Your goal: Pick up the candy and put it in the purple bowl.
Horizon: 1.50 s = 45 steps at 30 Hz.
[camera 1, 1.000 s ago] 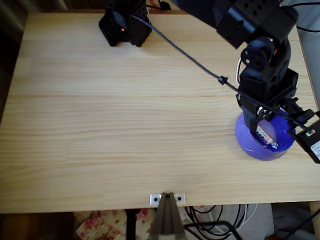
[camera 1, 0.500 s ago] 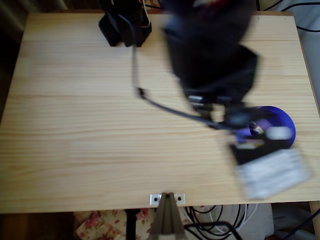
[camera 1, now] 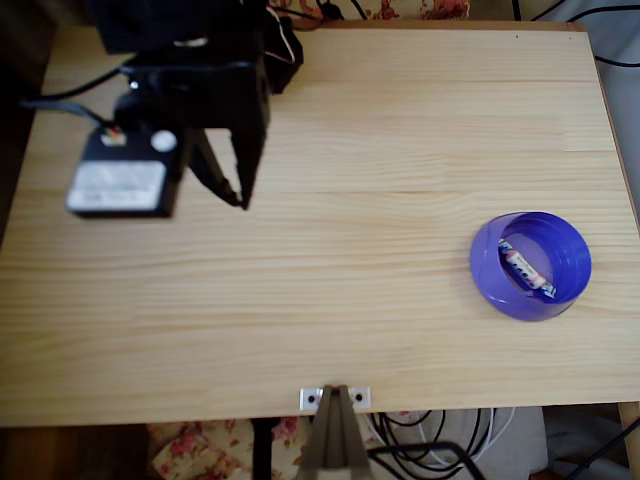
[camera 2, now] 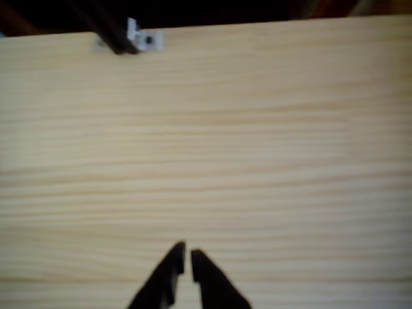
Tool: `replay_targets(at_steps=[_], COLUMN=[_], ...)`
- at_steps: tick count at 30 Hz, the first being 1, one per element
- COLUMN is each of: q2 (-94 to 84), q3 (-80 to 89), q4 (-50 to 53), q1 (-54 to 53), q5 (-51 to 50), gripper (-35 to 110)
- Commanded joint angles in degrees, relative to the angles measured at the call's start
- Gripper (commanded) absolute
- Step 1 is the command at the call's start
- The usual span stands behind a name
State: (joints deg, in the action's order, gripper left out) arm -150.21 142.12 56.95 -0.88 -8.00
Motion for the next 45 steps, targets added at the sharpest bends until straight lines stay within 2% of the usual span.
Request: replay_targets(at_steps=[1, 6, 9, 45], q2=[-13.1, -27.5, -38.4, -38.8], q3=[8.7, 20.6, 26.5, 30.5], q4=[-2.3, -1.2, 2.8, 3.5], q1=[-4.6, -6.2, -6.0, -5.1], q5=[0.5, 0.5, 0.0, 0.2], gripper=[-1, -1, -1, 0])
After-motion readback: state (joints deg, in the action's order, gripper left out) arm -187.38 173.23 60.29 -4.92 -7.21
